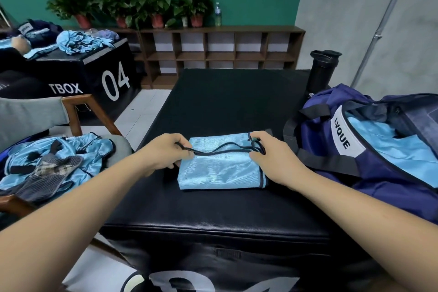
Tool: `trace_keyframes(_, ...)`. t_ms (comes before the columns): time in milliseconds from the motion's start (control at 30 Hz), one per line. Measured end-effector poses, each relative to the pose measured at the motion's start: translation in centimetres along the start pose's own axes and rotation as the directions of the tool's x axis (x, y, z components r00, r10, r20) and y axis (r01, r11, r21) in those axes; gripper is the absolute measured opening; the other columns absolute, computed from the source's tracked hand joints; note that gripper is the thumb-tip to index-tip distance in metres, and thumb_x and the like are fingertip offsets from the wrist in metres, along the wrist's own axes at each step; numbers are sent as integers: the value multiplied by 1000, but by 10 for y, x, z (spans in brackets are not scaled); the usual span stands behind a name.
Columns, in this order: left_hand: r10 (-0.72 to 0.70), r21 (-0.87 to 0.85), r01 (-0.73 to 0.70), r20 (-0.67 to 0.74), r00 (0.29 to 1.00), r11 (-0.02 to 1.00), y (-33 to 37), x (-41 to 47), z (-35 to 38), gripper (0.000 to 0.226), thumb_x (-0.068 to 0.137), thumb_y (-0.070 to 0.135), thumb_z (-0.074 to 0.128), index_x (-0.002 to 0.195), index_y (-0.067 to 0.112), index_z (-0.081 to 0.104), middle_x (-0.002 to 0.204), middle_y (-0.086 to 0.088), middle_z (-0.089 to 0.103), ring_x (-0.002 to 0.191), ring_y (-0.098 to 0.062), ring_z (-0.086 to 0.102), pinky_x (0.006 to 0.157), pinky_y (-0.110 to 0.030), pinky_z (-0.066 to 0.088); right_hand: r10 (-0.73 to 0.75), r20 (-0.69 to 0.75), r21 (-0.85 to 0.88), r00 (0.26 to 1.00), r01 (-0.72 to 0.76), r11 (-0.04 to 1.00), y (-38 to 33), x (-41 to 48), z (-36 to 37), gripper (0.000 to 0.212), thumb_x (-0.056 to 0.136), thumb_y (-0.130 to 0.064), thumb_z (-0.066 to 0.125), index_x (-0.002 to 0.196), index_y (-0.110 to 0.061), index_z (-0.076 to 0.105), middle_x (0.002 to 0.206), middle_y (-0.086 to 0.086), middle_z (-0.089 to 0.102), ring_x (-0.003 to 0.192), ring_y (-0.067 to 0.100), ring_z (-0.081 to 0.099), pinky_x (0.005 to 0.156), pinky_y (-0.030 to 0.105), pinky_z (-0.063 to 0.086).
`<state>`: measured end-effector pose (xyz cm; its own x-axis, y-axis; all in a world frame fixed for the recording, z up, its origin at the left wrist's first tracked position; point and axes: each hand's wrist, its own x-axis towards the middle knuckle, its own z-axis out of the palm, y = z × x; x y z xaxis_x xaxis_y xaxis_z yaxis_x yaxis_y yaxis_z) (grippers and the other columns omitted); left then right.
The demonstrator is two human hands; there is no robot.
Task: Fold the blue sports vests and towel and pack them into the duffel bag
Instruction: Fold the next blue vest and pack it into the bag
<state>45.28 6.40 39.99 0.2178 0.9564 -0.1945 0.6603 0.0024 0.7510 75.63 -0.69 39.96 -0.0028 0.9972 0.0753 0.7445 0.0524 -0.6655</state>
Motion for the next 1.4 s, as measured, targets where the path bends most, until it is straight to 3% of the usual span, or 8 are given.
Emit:
trace_keyframes(167,91,233,-56,-144,985,971,-8,6,0,29,82,41,88,94,25,67,82,4,74,68,-8,65,66,-25,49,-138,-101,-244,985,110,964,-2,0,-4,64,104,-21,61,162,-20,33,145,-3,49,120,19,56,98,34,49)
trace_keyframes(300,331,321,-273,-144,932,907,-7,10,6,30,85,38,86,98,34,59,108,14,54,97,-6,60,78,-17,43,-410,-114,-470,905,314,825,-12,-14,-2,45,98,-19,63,142,-21,51,134,-6,46,112,20,48,98,40,44)
trace_keyframes(433,430,370,-363,-115,895,855,-10,18,20,31,88,45,81,100,38,52,113,18,52,94,-15,60,84,-34,51,-525,37,-460,850,481,747,-19,-27,13,20,100,-25,60,120,-22,60,116,-6,51,103,19,49,95,37,42)
trace_keyframes(667,386,319,-328,-139,912,889,-7,24,29,22,97,36,76,99,33,53,79,8,54,68,-11,48,63,-27,39,-364,162,-585,917,386,713,1,-18,24,54,105,-47,49,153,-23,42,157,2,38,145,25,36,117,39,32)
trace_keyframes(900,354,386,-335,25,935,859,-2,15,6,18,90,26,80,87,28,62,79,3,63,68,-7,51,68,-29,48,-362,153,-611,920,376,697,9,-8,17,65,105,-51,43,159,-16,41,166,7,35,155,25,28,126,41,23)
trace_keyframes(1000,295,484,-312,113,949,818,0,5,-7,17,88,32,81,86,30,64,80,5,66,70,-7,56,67,-28,48,-431,115,-586,895,411,698,2,-14,12,52,105,-45,49,148,-17,54,159,6,42,146,27,39,121,43,33)
trace_keyframes(1167,134,599,-241,219,966,764,7,-19,-22,13,85,46,79,85,39,68,77,18,65,71,-5,59,75,-35,56,-508,250,-378,825,566,733,-31,-47,14,26,102,-45,50,119,-30,63,110,-11,51,103,14,50,95,36,47)
trace_keyframes(1400,8,617,-252,369,929,745,23,-62,-20,21,86,57,76,88,37,70,77,11,73,67,-1,61,75,-33,55,-484,468,-359,739,659,660,-27,-68,16,50,88,-69,60,126,-37,52,123,-15,44,111,13,45,103,34,43)
